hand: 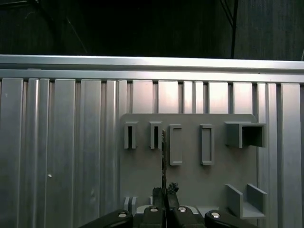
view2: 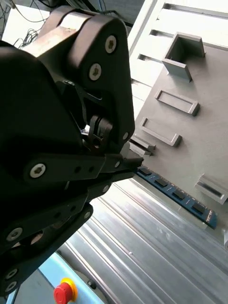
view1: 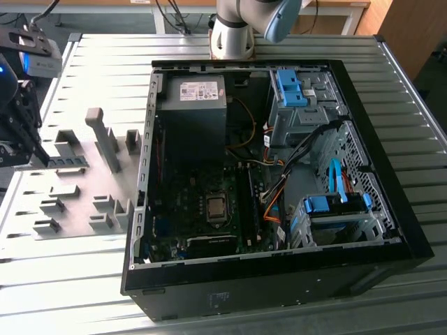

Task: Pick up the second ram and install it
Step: 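Pick up the second ram and move it above second insertion slot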

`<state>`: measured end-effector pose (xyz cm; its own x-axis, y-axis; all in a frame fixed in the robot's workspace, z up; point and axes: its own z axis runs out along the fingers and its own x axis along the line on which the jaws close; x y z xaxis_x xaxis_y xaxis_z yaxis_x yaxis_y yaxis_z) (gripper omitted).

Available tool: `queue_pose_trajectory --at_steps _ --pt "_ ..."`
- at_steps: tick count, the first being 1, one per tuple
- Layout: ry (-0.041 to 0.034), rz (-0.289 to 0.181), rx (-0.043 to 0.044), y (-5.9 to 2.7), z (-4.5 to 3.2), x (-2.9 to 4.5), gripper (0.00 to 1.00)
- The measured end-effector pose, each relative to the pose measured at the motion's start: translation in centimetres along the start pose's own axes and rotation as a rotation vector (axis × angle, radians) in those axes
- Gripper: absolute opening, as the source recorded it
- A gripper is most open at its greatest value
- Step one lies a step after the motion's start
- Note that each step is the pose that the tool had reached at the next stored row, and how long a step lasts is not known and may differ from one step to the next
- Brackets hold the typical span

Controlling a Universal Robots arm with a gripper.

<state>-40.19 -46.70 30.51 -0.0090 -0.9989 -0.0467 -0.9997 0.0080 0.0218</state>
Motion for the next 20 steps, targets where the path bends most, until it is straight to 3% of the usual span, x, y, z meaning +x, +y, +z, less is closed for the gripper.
queue_pose_trajectory --at_steps 20 --pt "0.0 0.0 0.0 0.16 -7.43 -0.35 0.14"
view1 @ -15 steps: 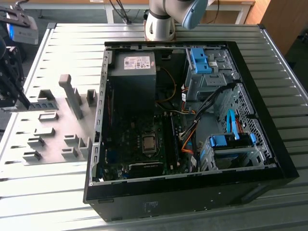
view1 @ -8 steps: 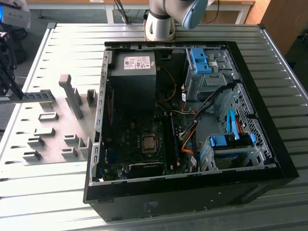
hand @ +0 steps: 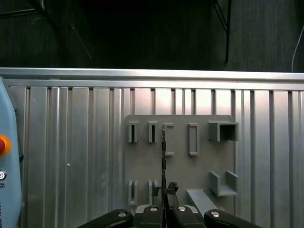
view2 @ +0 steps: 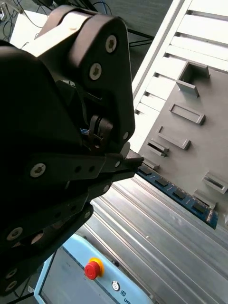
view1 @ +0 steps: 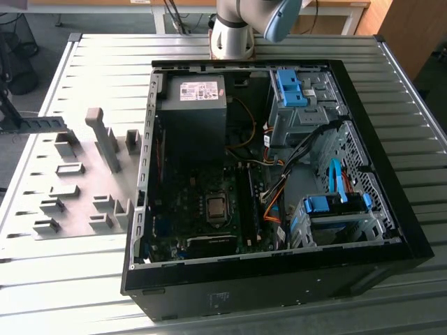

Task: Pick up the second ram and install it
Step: 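Pick up the second ram and move it above second insertion slot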

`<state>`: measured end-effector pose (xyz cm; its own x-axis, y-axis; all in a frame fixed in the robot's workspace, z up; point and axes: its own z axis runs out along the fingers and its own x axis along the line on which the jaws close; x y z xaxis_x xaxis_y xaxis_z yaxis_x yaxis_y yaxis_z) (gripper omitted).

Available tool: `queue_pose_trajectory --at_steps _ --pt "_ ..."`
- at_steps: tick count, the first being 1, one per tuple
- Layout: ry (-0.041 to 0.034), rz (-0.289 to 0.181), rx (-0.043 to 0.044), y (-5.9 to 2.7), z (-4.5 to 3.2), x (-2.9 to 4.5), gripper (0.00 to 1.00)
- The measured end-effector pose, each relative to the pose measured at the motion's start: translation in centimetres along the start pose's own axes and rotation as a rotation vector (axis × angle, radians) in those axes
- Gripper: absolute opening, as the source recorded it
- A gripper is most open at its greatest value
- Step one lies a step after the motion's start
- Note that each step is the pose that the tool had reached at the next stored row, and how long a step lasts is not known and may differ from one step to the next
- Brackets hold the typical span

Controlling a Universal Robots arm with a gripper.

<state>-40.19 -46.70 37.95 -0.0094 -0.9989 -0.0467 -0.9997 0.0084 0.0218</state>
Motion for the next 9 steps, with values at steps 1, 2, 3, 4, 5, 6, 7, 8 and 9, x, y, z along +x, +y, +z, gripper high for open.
queue_pose_trajectory --at_steps 1,2,3,4,5,6,7,8,9 --pt "0.0 0.0 0.0 0.01 -0.32 -0.01 0.14" --pt "-0.0001 0.0 0.0001 0.01 -0.62 -0.03 0.14" --pt "0.0 0.0 0.0 0.02 -0.94 -0.04 0.14" --pt "-0.0001 0.0 0.0 0.03 -1.2 -0.06 0.14" --pt "0.0 0.0 0.0 0.03 -1.47 -0.07 0.14" --pt "-0.0001 0.0 0.0 0.04 -1.73 -0.08 0.14" --pt "0.0 0.0 0.0 0.04 -1.97 -0.09 0.14" --pt "0.0 0.0 0.0 0.05 -2.16 -0.1 0.14" --pt "-0.0001 0.0 0.0 0.05 -2.28 -0.1 0.14"
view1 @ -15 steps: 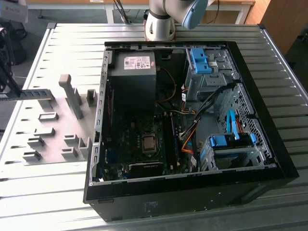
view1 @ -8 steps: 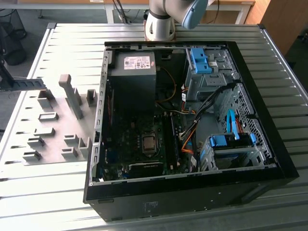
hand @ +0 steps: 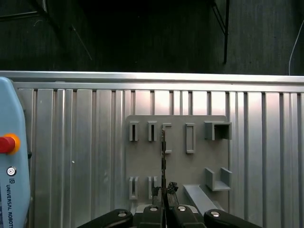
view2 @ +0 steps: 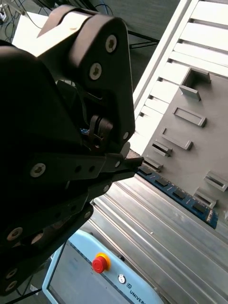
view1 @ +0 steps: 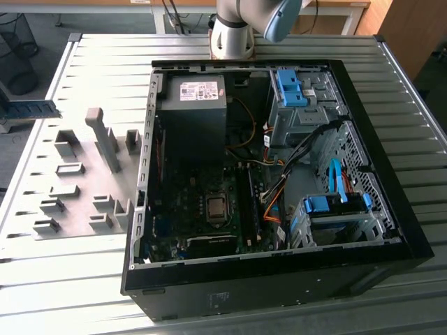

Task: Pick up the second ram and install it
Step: 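Pick up the second ram and move it above second insertion slot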

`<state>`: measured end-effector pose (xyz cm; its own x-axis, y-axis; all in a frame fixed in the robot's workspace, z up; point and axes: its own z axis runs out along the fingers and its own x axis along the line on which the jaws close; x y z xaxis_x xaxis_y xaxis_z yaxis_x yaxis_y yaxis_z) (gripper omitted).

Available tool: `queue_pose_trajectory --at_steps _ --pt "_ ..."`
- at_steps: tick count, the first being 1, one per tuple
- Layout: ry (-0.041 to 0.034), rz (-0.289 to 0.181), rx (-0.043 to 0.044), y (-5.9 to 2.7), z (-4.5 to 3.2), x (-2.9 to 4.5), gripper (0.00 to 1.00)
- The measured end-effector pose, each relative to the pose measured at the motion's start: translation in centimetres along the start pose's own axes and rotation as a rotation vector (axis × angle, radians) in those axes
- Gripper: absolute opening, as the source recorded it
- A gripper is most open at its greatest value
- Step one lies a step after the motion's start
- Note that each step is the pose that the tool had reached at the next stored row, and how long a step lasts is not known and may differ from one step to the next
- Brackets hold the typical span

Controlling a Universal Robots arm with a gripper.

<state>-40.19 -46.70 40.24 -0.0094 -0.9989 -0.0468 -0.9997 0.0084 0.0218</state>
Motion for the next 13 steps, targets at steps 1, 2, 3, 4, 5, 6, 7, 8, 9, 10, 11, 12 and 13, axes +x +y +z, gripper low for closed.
queue_pose_trajectory --at_steps 1,2,3,4,5,6,7,8,9,10,11,12,13 --pt "-0.0001 0.0 0.0002 0.0 -0.02 0.0 0.14" --pt "-0.0001 0.0 0.0002 0.0 -0.02 0.0 0.14" --pt "-0.0001 0.0 0.0002 0.0 -0.02 0.0 0.14" --pt "-0.0001 0.0 0.0001 -0.01 -0.03 0.0 0.14" --pt "0.0 0.0 0.0 0.0 -0.04 0.0 0.14" --pt "0.0 0.0 0.0 0.0 -0.04 0.0 0.14" --pt "0.0 0.0 0.0 -0.01 -0.04 0.0 0.14" --pt "0.0001 0.0 -0.0002 -0.05 -0.06 -0.01 0.14" --pt "0.0002 0.0 -0.0002 -0.18 -0.06 -0.01 0.14" --pt "0.0001 0.0 -0.0001 -0.36 -0.06 -0.01 0.14" --pt "0.0001 0.0 0.0 -0.62 -0.06 -0.01 0.14" --pt "0.0 0.0 0.0 -0.91 -0.06 -0.01 0.14" --pt "0.0001 0.0 -0.0001 -1.2 -0.07 -0.01 0.14"
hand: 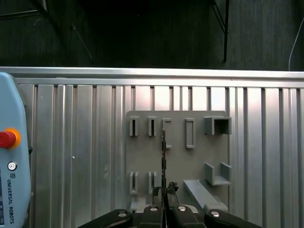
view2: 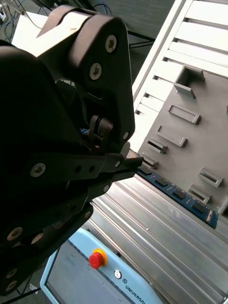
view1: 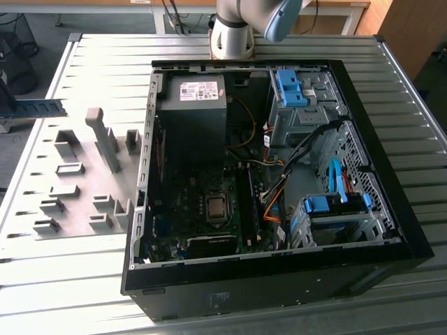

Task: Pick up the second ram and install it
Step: 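Pick up the second ram and move it above second insertion slot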

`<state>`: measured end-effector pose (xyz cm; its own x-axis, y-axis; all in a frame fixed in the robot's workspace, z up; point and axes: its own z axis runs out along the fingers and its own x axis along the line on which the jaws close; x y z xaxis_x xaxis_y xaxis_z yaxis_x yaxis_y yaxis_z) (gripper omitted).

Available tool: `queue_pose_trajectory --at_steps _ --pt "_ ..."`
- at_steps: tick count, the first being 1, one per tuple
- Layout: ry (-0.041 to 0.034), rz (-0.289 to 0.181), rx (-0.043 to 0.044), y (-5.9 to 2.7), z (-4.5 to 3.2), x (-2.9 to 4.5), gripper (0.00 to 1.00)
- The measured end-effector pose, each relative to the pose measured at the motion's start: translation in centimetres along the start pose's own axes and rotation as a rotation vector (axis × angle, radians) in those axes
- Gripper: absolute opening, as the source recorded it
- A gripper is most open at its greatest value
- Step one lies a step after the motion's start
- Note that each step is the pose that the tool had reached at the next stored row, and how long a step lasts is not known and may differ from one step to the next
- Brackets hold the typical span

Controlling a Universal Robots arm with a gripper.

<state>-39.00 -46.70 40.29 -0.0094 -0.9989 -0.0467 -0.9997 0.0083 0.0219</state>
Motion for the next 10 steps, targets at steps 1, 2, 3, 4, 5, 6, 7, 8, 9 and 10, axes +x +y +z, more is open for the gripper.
queue_pose_trajectory --at_steps 1,2,3,4,5,6,7,8,9,10 --pt "0.0 0.0 0.0001 -0.33 0.0 0.0 0.14" --pt "-0.0001 0.0 0.0001 -0.67 -0.01 -0.01 0.14" --pt "-0.0001 0.0 0.0 -0.99 -0.02 -0.01 0.14" --pt "-0.0001 0.0 0.0 -1.32 -0.02 -0.01 0.14" --pt "-0.0001 0.0 0.0 -1.7 -0.03 -0.01 0.14" --pt "-0.0001 0.0 0.0 -2.09 -0.03 -0.02 0.14" --pt "-0.0001 0.0 -0.0002 -2.51 -0.04 -0.02 0.14" --pt "-0.0001 0.0 -0.0001 -2.98 -0.04 -0.03 0.14" --pt "-0.0001 0.0 -0.0003 -3.4 -0.05 -0.03 0.14" --pt "0.0 0.0 -0.0002 -3.8 -0.06 -0.03 0.14"
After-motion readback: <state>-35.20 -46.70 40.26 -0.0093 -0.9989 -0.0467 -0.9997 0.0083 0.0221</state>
